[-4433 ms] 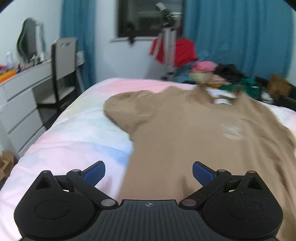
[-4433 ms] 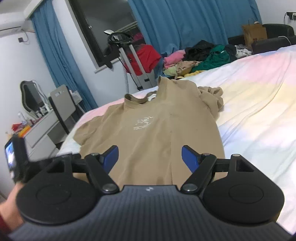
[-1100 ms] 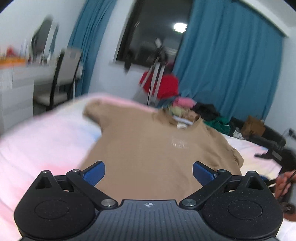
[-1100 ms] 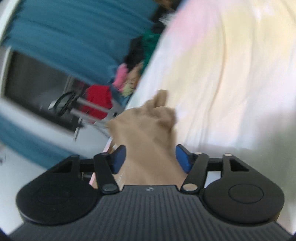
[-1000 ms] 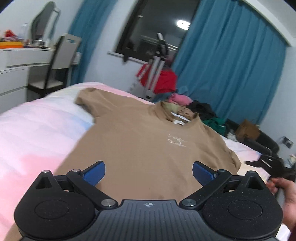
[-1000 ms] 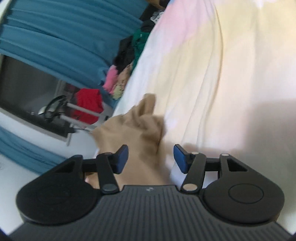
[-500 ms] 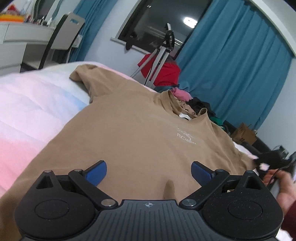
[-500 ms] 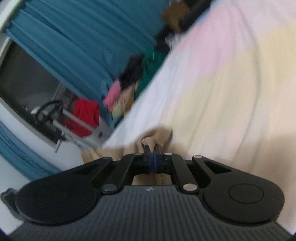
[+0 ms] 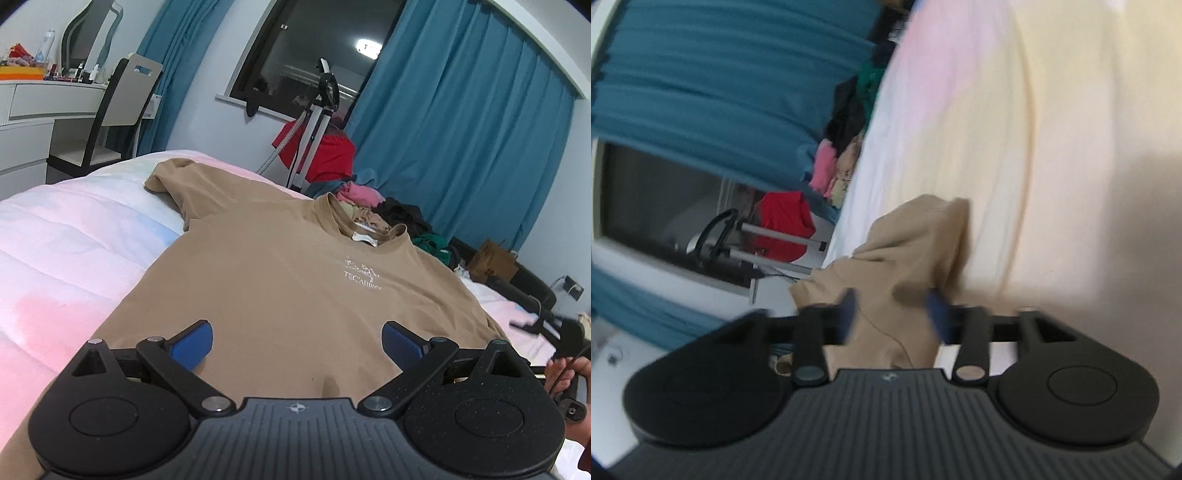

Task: Fold clothes
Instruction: 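Grasp the tan shirt's sleeve with the right gripper, then fold the sleeve and side with the right gripper across the shirt body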

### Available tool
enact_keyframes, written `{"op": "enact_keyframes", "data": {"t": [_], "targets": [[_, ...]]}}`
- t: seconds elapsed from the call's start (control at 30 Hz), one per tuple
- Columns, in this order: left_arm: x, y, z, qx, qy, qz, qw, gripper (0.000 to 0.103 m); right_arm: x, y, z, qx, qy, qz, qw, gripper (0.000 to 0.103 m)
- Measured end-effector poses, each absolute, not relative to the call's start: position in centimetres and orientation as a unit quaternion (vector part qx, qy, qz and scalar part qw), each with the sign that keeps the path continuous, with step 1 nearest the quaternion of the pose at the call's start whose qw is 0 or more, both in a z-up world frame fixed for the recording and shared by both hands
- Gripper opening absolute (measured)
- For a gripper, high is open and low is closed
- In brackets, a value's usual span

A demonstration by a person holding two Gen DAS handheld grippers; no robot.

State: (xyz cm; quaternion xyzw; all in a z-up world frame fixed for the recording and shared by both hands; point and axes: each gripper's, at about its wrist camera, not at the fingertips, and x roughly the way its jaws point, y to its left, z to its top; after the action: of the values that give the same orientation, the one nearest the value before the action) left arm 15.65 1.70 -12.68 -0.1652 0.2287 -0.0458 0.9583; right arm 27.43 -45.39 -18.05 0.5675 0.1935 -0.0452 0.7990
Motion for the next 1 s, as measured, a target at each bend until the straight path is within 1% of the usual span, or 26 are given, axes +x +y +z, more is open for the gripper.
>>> {"op": "enact_keyframes", "data": {"t": [0.07,0.17,0.27,0.43,0.53,0.57,0.6,0.63,0.67,0.7,0.8,0.93,1.0], "targets": [[15.5,1.5,-12.6,-0.157,0.235,-0.041,0.958,0.099,27.9,-45.1,-17.9,0.546,0.193,-0.055,0.813,0.068],[15.6,1.1,-12.7,-0.146,0.248,-0.036,0.957,0.099,29.2,-45.6,-19.1,0.559,0.197,-0.057,0.804,0.068],[16.1,1.0,-13.1,-0.142,0.258,-0.041,0.955,0.099,30.6,-45.9,-20.5,0.571,0.172,-0.044,0.802,0.068],[17.3,1.0,-14.2,-0.164,0.273,-0.061,0.946,0.099,34.4,-45.6,-20.9,0.552,0.152,-0.031,0.819,0.067],[17.9,0.6,-14.5,-0.17,0.274,-0.072,0.944,0.099,36.8,-45.9,-20.6,0.57,0.153,-0.018,0.807,0.068],[18.1,0.2,-14.6,-0.168,0.272,-0.076,0.944,0.099,37.6,-45.9,-20.5,0.576,0.154,-0.013,0.803,0.066],[18.3,-0.1,-14.7,-0.161,0.268,-0.077,0.947,0.099,38.3,-46.0,-20.3,0.575,0.164,-0.016,0.801,0.058],[18.4,-0.4,-14.9,-0.148,0.267,-0.075,0.949,0.1,38.9,-46.1,-19.9,0.567,0.184,-0.028,0.803,0.047],[18.6,-0.8,-15.1,-0.134,0.269,-0.071,0.951,0.099,39.3,-46.1,-19.5,0.553,0.204,-0.043,0.807,0.016],[18.7,-1.0,-15.3,-0.126,0.272,-0.069,0.951,0.099,39.4,-46.0,-19.1,0.537,0.211,-0.054,0.815,0.007],[18.6,-1.2,-15.4,-0.114,0.274,-0.066,0.953,0.099,38.5,-45.9,-17.5,0.496,0.19,-0.061,0.845,0.006],[18.3,-0.9,-15.3,-0.103,0.278,-0.057,0.953,0.1,35.1,-46.6,-15.5,0.466,0.096,-0.092,0.875,0.006],[18.3,-0.7,-15.2,-0.099,0.281,-0.054,0.953,0.1,33.6,-47.4,-15.9,0.473,0.078,-0.117,0.87,0.007]]}}
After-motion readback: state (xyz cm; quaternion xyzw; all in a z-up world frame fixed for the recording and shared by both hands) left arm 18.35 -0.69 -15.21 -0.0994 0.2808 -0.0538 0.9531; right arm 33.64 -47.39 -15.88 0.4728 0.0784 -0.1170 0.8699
